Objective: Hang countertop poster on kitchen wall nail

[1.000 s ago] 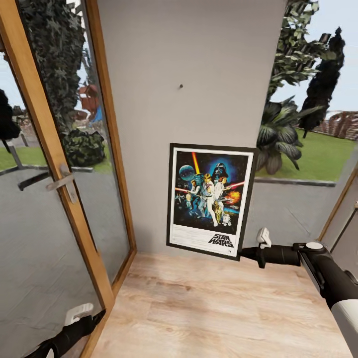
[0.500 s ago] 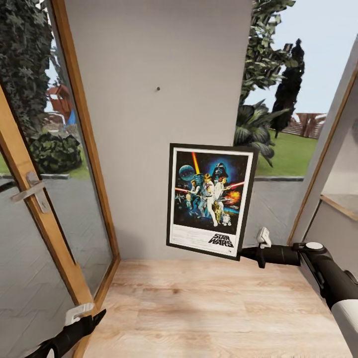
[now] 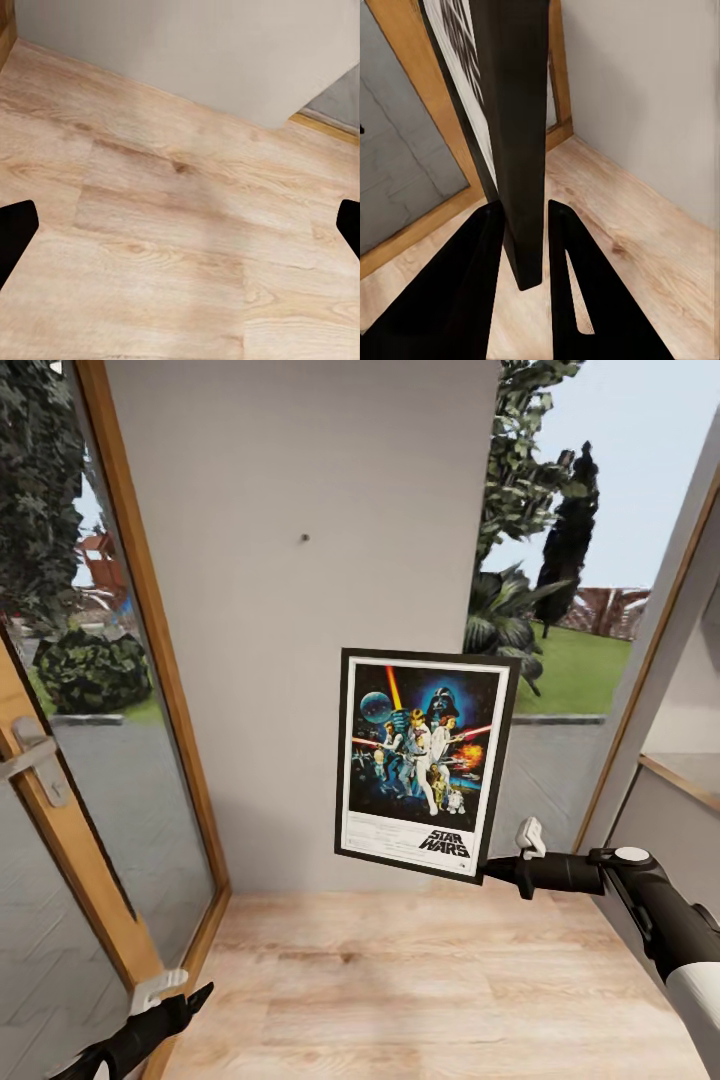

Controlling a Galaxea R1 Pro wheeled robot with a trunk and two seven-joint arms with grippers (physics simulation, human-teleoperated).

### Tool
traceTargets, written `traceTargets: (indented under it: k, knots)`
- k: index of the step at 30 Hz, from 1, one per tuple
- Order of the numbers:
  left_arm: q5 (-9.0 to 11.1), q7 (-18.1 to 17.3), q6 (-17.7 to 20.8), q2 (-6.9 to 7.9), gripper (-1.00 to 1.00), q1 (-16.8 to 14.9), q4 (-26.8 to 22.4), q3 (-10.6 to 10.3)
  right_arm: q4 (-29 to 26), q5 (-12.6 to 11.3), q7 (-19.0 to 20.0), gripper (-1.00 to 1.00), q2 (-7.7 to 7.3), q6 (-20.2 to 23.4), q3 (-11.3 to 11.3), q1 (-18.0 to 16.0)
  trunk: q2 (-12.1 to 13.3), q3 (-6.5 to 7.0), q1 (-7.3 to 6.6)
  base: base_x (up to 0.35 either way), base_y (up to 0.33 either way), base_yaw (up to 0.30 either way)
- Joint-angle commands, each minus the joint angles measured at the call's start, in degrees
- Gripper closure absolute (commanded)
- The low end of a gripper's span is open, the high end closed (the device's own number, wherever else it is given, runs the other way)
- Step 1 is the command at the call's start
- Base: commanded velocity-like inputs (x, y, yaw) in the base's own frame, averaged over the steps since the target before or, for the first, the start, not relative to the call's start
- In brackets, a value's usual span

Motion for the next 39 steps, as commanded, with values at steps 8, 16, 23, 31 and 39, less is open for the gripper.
traceTargets:
  k: [8,16,23,31,39]
  knots:
    - [-0.49,-0.49,0.38,-0.06,-1.0,-0.07,-0.09,0.45,-0.07,0.22,0.4,1.0,-0.01,0.71,-0.13,-0.04,-0.1,-0.09,0.07,0.327,0.001,-0.001]
    - [-0.49,-0.49,0.38,-0.06,-1.0,-0.07,-0.09,0.42,-0.07,0.21,0.41,1.0,0.03,0.73,-0.12,-0.04,-0.1,-0.09,0.07,0.334,0.074,0.0]
    - [-0.49,-0.49,0.4,-0.06,-1.0,-0.07,-0.09,0.38,-0.07,0.21,0.42,1.0,0.04,0.79,-0.12,-0.04,-0.1,-0.09,0.07,0.334,0.1,0.0]
    - [-0.49,-0.49,0.39,-0.06,-1.0,-0.07,-0.09,0.37,-0.07,0.24,0.45,1.0,0.0,0.8,-0.12,-0.04,-0.1,-0.09,0.07,0.334,0.101,0.0]
    - [-0.49,-0.49,0.45,-0.09,-1.0,-0.07,-0.12,0.32,-0.07,0.24,0.43,1.0,0.03,0.8,-0.12,-0.04,-0.1,-0.09,0.07,0.321,-0.004,0.0]
